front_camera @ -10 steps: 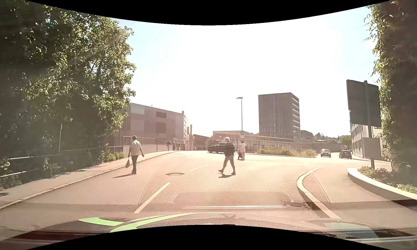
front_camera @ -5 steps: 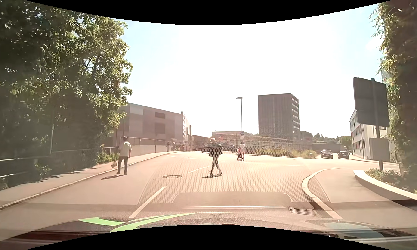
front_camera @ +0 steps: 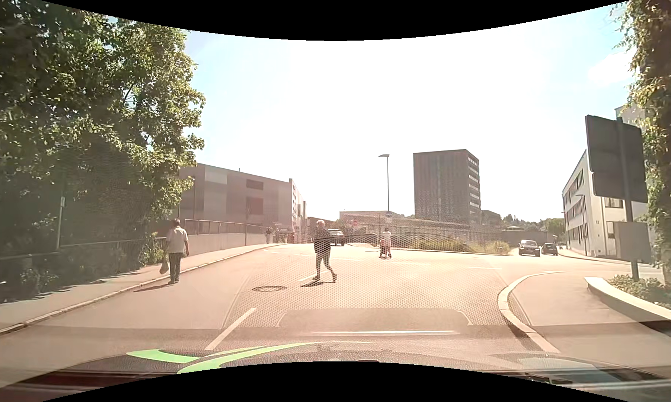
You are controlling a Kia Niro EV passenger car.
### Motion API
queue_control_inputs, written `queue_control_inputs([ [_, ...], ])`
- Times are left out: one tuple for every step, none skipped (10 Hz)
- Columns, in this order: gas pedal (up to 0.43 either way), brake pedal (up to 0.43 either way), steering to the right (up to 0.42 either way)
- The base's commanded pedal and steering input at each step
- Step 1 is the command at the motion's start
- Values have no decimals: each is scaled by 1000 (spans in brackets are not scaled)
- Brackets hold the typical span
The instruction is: Follow the waypoints while adhering to traffic rules and regulations
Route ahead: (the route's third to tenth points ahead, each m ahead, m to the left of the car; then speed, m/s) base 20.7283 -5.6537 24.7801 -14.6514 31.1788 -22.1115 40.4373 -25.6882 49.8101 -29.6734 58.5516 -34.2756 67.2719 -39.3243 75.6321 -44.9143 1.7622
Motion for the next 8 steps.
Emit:
queue_control_inputs([
  [248,0,49],
  [248,0,52],
  [248,0,53],
  [248,0,55],
  [248,0,56],
  [248,0,59],
  [248,0,60],
  [248,0,62],
])
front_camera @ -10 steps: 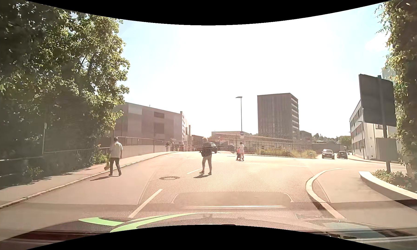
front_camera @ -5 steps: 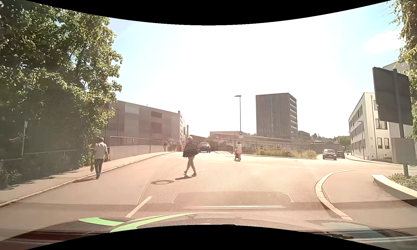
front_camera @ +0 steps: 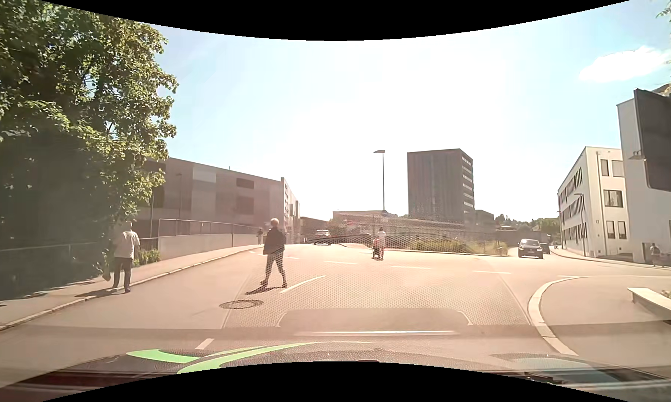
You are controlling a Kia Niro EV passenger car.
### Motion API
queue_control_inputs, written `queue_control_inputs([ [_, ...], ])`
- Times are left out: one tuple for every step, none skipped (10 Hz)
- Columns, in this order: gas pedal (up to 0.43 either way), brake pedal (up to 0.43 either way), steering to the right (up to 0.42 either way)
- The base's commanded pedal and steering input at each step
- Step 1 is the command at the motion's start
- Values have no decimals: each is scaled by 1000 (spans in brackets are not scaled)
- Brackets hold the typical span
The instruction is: Follow the waypoints while adhering to traffic rules and regulations
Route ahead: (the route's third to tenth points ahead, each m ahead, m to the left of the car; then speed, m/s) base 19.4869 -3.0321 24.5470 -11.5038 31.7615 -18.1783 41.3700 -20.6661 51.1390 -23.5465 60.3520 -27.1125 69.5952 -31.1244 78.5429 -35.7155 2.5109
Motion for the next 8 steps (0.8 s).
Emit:
queue_control_inputs([
  [248,0,64],
  [248,0,69],
  [248,0,72],
  [248,0,75],
  [248,0,78],
  [248,0,81],
  [248,0,89],
  [248,0,97],
])
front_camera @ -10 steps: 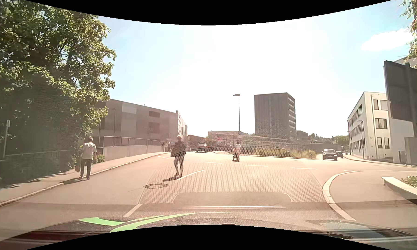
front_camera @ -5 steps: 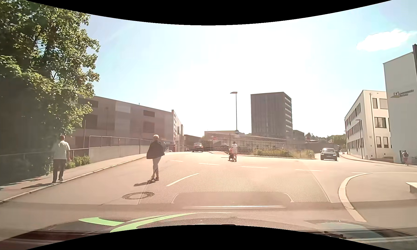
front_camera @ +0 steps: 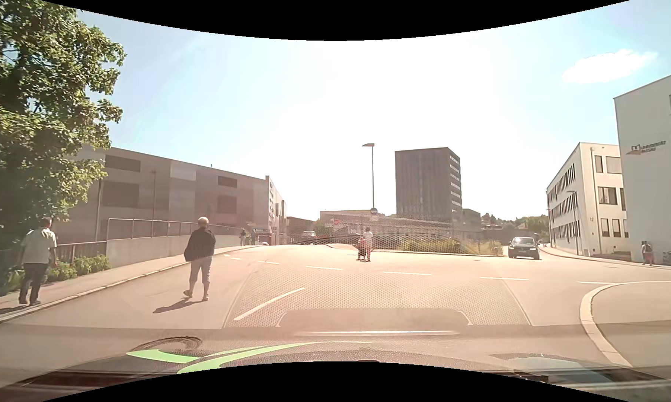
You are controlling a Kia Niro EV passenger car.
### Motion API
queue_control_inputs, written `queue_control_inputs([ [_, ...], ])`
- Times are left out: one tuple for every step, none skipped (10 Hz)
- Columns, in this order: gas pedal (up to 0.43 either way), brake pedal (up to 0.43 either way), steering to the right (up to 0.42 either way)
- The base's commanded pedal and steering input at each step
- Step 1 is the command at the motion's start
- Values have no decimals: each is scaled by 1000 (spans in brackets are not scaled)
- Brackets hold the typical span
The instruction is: Follow the waypoints while adhering to traffic rules and regulations
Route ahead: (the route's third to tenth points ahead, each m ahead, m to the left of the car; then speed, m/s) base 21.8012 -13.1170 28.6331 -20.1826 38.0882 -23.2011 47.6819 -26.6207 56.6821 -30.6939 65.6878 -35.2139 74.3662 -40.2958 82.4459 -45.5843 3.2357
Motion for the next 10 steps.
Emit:
queue_control_inputs([
  [248,0,104],
  [248,0,112],
  [248,0,118],
  [248,0,121],
  [248,0,127],
  [248,0,139],
  [248,0,156],
  [248,0,178],
  [248,0,199],
  [248,0,222],
])
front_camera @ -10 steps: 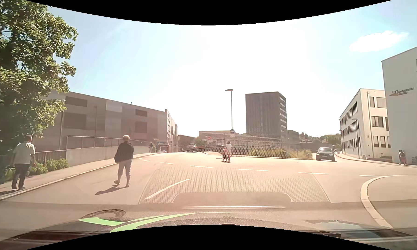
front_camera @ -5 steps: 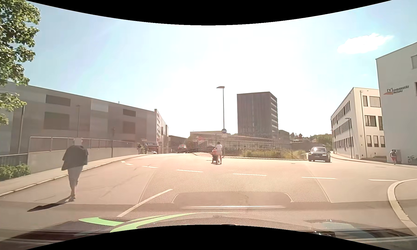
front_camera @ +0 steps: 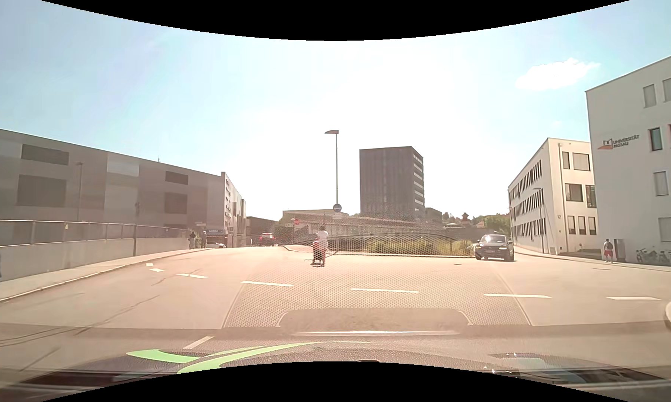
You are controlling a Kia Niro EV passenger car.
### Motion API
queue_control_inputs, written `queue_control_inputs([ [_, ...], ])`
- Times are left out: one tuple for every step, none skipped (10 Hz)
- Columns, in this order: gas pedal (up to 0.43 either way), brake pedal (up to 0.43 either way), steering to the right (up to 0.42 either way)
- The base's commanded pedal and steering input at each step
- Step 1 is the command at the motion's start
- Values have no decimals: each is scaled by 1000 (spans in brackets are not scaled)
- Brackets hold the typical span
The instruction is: Follow the waypoints while adhering to traffic rules and regulations
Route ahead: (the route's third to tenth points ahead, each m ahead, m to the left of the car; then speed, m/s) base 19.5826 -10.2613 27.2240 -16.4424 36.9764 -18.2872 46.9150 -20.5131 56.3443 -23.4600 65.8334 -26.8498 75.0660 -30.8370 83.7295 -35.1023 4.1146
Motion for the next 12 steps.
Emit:
queue_control_inputs([
  [248,0,240],
  [248,0,264],
  [248,0,283],
  [248,0,298],
  [248,0,313],
  [248,0,330],
  [248,0,348],
  [240,0,361],
  [240,0,376],
  [240,0,383],
  [240,0,385],
  [240,0,388],
])
